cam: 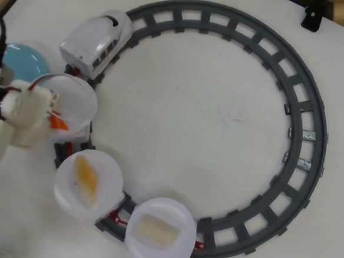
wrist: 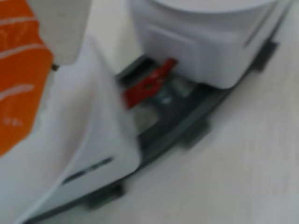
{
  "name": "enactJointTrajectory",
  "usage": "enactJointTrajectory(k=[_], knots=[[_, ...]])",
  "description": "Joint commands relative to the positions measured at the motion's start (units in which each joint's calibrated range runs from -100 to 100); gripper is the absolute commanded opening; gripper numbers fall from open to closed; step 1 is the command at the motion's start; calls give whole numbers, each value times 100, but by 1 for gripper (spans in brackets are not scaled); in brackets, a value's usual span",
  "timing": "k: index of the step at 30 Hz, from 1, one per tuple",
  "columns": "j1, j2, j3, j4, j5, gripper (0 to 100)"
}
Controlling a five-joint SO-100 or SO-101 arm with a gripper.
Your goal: Pick up the sushi from the Shinkansen and put it on the blue dish
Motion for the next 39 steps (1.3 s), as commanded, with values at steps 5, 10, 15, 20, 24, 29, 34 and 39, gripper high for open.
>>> enactJointTrajectory(k=[5,10,15,20,24,29,34,39], knots=[[-520,-24,-1129,-41,-22,6],[-793,-15,-1183,-355,9,6],[-995,217,-1373,-593,-7,6],[-1339,847,-2031,-644,-22,6],[-1515,1461,-2743,-601,-33,6],[-1814,2141,-3366,-593,-38,6],[-2105,2730,-3816,-635,-132,6],[-2307,3261,-4051,-644,-164,6]])
